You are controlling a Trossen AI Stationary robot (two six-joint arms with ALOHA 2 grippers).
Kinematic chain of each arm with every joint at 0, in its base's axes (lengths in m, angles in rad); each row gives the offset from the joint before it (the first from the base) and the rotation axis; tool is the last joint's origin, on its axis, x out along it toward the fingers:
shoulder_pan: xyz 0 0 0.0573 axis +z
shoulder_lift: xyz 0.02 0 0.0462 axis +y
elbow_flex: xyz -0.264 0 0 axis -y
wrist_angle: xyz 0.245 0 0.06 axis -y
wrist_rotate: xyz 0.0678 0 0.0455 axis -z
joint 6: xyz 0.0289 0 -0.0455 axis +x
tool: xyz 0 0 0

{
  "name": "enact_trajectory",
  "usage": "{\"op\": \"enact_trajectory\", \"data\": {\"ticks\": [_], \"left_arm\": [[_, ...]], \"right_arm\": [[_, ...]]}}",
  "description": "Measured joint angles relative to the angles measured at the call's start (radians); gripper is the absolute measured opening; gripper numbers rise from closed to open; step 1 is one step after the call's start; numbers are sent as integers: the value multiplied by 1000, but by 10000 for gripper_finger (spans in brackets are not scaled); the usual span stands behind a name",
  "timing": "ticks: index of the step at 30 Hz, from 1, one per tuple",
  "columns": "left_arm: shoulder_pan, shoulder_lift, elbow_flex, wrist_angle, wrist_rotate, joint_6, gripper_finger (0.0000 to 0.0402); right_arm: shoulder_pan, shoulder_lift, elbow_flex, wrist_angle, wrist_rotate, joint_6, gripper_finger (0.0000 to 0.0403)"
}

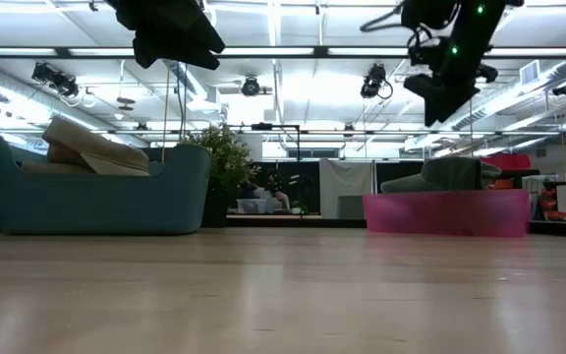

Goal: Pick & Place hat
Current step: Put the blue cap into the pink bin, then return to Home Position

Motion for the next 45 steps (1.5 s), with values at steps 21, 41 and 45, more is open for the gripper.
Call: {"op": "enact_trajectory", "data": {"ticks": [21, 41, 45], "left_arm": [[0, 0, 0, 0, -3, 2, 160], [0, -101, 0, -10, -150, 10, 160], [-11, -218, 0, -92, -169, 8, 160]], "right_arm": [[-148, 3, -525, 487, -207, -16, 4], [28, -102, -11, -55, -253, 21, 7], [154, -176, 60, -24, -230, -23, 7]]}}
